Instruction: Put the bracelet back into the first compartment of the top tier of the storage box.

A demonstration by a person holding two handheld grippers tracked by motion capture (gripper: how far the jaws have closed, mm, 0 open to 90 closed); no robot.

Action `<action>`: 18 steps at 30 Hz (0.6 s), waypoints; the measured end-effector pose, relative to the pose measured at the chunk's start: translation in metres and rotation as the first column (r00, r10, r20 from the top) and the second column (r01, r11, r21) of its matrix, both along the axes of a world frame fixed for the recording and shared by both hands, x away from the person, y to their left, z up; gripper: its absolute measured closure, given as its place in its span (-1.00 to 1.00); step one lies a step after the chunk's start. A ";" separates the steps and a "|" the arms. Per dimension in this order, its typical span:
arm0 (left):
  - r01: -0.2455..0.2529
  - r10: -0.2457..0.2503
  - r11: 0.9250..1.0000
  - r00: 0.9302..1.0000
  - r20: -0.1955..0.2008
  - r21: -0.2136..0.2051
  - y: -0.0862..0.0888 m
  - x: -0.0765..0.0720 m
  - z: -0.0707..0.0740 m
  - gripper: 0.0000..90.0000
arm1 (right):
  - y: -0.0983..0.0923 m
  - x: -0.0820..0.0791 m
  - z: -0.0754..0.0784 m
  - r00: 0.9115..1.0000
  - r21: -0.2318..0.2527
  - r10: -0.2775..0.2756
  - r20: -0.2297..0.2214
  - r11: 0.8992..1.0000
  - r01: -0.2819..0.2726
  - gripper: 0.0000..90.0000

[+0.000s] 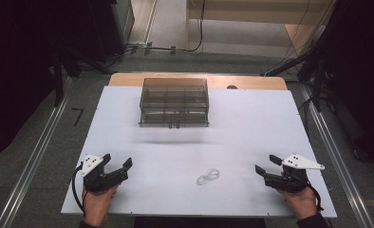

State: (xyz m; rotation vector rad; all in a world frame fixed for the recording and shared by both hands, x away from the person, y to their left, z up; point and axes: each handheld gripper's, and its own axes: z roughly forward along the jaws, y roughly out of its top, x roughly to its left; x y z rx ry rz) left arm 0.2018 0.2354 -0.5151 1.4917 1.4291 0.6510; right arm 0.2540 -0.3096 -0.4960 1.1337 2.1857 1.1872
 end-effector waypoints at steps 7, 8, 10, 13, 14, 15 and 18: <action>0.001 -0.001 1.000 1.000 0.000 0.001 0.000 0.000 0.000 -0.69 | 0.004 0.000 0.000 1.000 0.000 0.011 -0.006 1.000 -0.011 -0.41; 0.001 -0.001 1.000 1.000 0.000 0.001 0.000 0.000 0.000 -0.69 | 0.005 0.000 0.000 1.000 0.000 0.013 -0.007 1.000 -0.013 -0.41; 0.002 -0.002 1.000 1.000 -0.001 0.001 0.000 0.000 0.000 -0.69 | 0.007 0.000 -0.001 1.000 0.001 0.017 -0.009 1.000 -0.017 -0.41; 0.003 -0.003 1.000 1.000 -0.001 0.001 0.000 0.000 0.000 -0.69 | 0.010 0.000 -0.001 1.000 -0.002 0.027 -0.009 1.000 -0.027 -0.41; 0.003 -0.003 1.000 1.000 -0.002 0.001 0.000 0.000 0.000 -0.69 | 0.013 0.000 -0.002 0.999 -0.007 0.035 -0.011 0.999 -0.035 -0.41; 0.003 -0.003 1.000 1.000 -0.002 0.000 0.000 0.000 0.000 -0.69 | 0.013 0.000 -0.002 0.999 -0.007 0.035 -0.011 0.999 -0.035 -0.41; 0.001 -0.001 1.000 1.000 -0.002 -0.002 0.000 0.001 0.000 -0.69 | 0.016 0.001 -0.003 0.999 -0.006 0.046 -0.017 0.999 -0.046 -0.41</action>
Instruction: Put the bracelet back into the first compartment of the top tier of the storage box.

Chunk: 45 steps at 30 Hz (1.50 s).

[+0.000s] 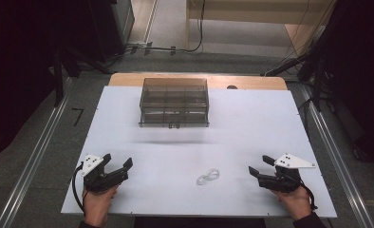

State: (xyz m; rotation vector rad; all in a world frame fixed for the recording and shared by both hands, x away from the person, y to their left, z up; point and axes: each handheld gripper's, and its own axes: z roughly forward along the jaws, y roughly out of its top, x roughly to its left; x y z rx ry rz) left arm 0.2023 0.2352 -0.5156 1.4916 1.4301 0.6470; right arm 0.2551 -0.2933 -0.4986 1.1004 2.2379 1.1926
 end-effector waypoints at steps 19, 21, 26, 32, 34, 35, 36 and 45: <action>0.004 -0.004 1.000 1.000 -0.001 -0.008 0.000 0.000 0.000 -0.69 | 0.013 0.000 -0.002 0.999 -0.008 0.033 -0.015 0.999 -0.033 -0.41; 0.004 -0.004 1.000 1.000 -0.001 -0.008 0.000 0.000 0.000 -0.69 | 0.013 0.000 -0.002 0.999 -0.007 0.035 -0.016 0.999 -0.035 -0.41; 0.005 -0.005 1.000 1.000 -0.001 -0.007 0.000 0.000 0.000 -0.69 | 0.017 0.000 -0.003 0.999 -0.009 0.045 -0.018 0.999 -0.045 -0.41; 0.006 -0.006 1.000 1.000 -0.001 -0.009 0.000 0.000 0.000 -0.69 | 0.021 0.000 -0.003 0.998 -0.013 0.057 -0.021 0.998 -0.057 -0.42; 0.007 -0.007 1.000 1.000 -0.001 -0.008 0.000 0.000 0.000 -0.69 | 0.022 0.000 -0.004 0.998 -0.014 0.062 -0.021 0.998 -0.062 -0.42; 0.007 -0.007 1.000 1.000 -0.001 -0.008 0.001 0.000 0.000 -0.69 | 0.023 0.000 -0.004 0.998 -0.017 0.064 -0.022 0.998 -0.064 -0.41; 0.007 -0.007 1.000 1.000 -0.001 -0.007 0.001 0.000 0.000 -0.69 | 0.025 0.000 -0.004 0.998 -0.013 0.064 -0.023 0.998 -0.064 -0.41; 0.009 -0.009 1.000 1.000 -0.001 -0.008 0.001 0.000 0.000 -0.69 | 0.030 0.000 -0.005 0.996 -0.020 0.081 -0.027 0.996 -0.081 -0.41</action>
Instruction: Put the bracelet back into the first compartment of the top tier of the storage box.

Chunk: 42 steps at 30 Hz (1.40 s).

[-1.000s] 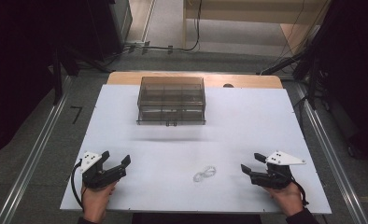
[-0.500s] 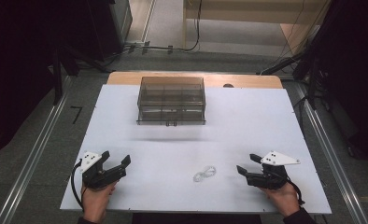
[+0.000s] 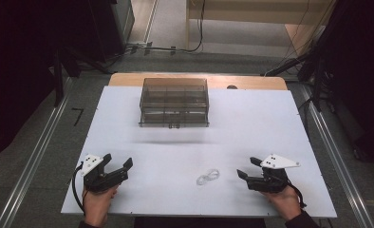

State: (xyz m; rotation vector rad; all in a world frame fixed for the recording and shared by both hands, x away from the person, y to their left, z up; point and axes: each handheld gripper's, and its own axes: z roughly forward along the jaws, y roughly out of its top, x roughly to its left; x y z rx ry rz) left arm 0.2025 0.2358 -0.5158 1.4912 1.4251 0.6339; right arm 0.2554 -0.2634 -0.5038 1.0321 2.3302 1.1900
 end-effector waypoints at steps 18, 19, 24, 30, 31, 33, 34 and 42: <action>0.003 -0.003 1.000 1.000 0.000 -0.002 0.000 0.000 0.000 -0.69 | 0.011 0.000 -0.002 0.999 -0.012 0.033 -0.006 0.999 -0.033 -0.41; 0.003 -0.003 1.000 1.000 -0.001 -0.003 0.000 0.000 0.000 -0.69 | 0.013 0.000 -0.002 0.999 -0.013 0.032 -0.008 0.999 -0.032 -0.41; 0.004 -0.004 1.000 1.000 -0.002 -0.007 0.000 0.000 0.000 -0.69 | 0.018 0.000 -0.003 0.999 -0.020 0.051 -0.010 0.998 -0.051 -0.41; 0.005 -0.005 1.000 1.000 -0.001 -0.007 0.001 0.000 0.000 -0.69 | 0.025 -0.001 -0.005 0.998 -0.023 0.065 -0.014 0.998 -0.065 -0.41; 0.005 -0.005 1.000 1.000 -0.001 -0.008 0.001 0.000 0.000 -0.69 | 0.026 -0.001 -0.005 0.998 -0.025 0.069 -0.012 0.997 -0.070 -0.41; 0.005 -0.005 1.000 1.000 -0.001 -0.008 0.001 0.000 0.000 -0.69 | 0.028 -0.001 -0.006 0.997 -0.026 0.075 -0.012 0.997 -0.075 -0.41; 0.006 -0.006 1.000 1.000 -0.001 -0.008 0.001 0.000 0.000 -0.69 | 0.029 -0.001 -0.006 0.997 -0.029 0.075 -0.013 0.997 -0.075 -0.41; 0.007 -0.007 1.000 1.000 -0.001 -0.009 0.001 0.000 0.000 -0.69 | 0.037 0.001 -0.007 0.995 -0.034 0.099 -0.009 0.994 -0.099 -0.39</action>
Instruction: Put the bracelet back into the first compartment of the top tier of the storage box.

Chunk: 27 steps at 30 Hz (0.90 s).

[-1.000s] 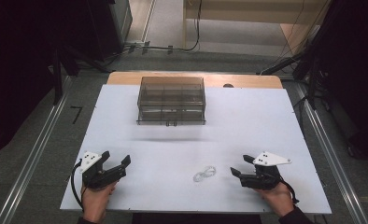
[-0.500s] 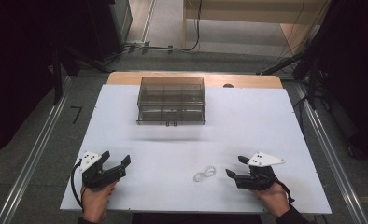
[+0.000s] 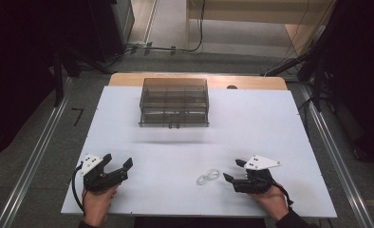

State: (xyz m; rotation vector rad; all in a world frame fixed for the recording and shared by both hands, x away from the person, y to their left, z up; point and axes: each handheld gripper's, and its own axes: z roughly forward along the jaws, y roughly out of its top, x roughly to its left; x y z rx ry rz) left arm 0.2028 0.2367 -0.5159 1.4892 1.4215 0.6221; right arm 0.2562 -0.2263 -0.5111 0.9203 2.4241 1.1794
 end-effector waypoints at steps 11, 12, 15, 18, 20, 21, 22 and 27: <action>0.000 0.000 1.000 1.000 0.000 0.000 0.000 0.000 0.000 -0.69 | 0.009 0.001 -0.001 1.000 0.007 0.014 -0.003 1.000 -0.014 -0.35; 0.000 0.000 1.000 1.000 -0.001 0.000 0.000 0.000 0.000 -0.69 | 0.009 0.001 -0.001 1.000 0.007 0.014 -0.003 1.000 -0.014 -0.35; 0.001 -0.001 1.000 1.000 -0.001 0.000 0.000 0.000 0.000 -0.69 | 0.012 0.001 -0.001 1.000 0.010 0.019 0.001 1.000 -0.019 -0.33; 0.001 -0.001 1.000 1.000 -0.001 0.000 0.000 0.000 0.000 -0.69 | 0.014 0.002 -0.001 1.000 0.011 0.020 0.001 1.000 -0.020 -0.32; 0.001 -0.001 1.000 1.000 -0.001 0.000 0.000 0.000 0.000 -0.69 | 0.016 0.002 -0.001 1.000 0.013 0.025 0.001 1.000 -0.025 -0.30; 0.001 -0.001 1.000 1.000 -0.001 0.000 0.000 0.000 0.000 -0.69 | 0.019 0.002 -0.001 1.000 0.009 0.029 0.004 1.000 -0.029 -0.26; 0.001 -0.001 1.000 1.000 -0.001 0.000 0.000 0.000 0.000 -0.69 | 0.019 0.002 -0.001 1.000 0.009 0.029 0.004 1.000 -0.029 -0.26; 0.002 -0.002 1.000 1.000 -0.001 0.000 0.000 0.000 0.000 -0.69 | 0.022 0.003 -0.002 0.999 0.013 0.041 0.001 0.999 -0.041 -0.17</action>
